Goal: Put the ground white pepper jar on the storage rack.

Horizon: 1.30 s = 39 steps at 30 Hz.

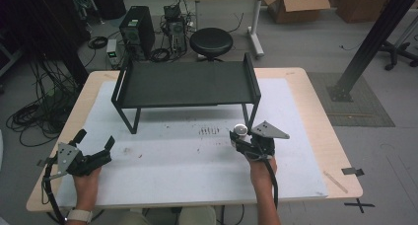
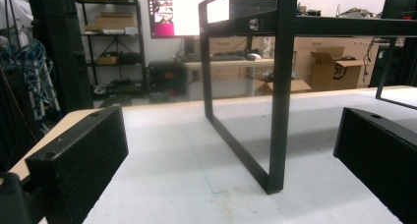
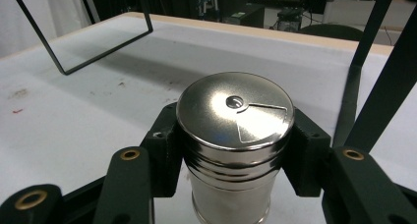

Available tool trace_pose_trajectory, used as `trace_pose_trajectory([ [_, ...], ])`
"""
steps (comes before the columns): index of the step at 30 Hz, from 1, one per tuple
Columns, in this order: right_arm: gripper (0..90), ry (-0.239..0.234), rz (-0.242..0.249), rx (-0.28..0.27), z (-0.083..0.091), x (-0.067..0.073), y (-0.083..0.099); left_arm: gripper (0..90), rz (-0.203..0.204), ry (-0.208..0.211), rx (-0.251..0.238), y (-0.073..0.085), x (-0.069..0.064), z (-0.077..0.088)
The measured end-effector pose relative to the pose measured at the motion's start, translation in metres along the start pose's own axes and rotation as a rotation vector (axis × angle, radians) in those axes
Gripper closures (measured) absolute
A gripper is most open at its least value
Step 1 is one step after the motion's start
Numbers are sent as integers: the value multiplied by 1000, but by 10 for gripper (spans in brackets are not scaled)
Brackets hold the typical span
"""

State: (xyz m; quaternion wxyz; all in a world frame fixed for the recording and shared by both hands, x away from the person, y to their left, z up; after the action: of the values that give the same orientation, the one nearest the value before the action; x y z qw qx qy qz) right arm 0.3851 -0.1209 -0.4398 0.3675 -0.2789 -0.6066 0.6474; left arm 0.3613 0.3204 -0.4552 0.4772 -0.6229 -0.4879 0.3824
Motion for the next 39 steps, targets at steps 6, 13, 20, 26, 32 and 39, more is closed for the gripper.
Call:
trace_pose_trajectory([
  [6,487,-8,8,-7,2,1,-17,2,-1,0,1,0,0,0],
  [13,487,-23,16,-17,4,4,-38,3,-2,0,2,0,0,0],
  [20,487,-41,19,-23,3,8,-58,3,-2,0,2,0,0,0],
  [26,487,-53,43,-27,1,14,-74,2,0,-1,0,0,0,0],
  [32,487,-70,48,-39,-2,19,-86,2,1,0,0,0,0,0],
  [39,487,-92,53,-68,-8,25,-105,2,-5,1,4,0,-1,0],
])
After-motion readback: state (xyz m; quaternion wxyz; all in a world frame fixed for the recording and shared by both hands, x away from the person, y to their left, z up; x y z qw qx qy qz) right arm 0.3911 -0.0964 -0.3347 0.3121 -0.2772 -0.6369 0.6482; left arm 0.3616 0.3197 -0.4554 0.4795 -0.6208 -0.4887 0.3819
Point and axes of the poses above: each handheld gripper's, and its own axes: z roughly backward along the jaws, y roughly out of its underside, x roughly to its left, the point moved 9 cm from there along -z, roughly forward along the jaws, and after that the axes turned 15 degrees about -x, right-handed, at the moved point
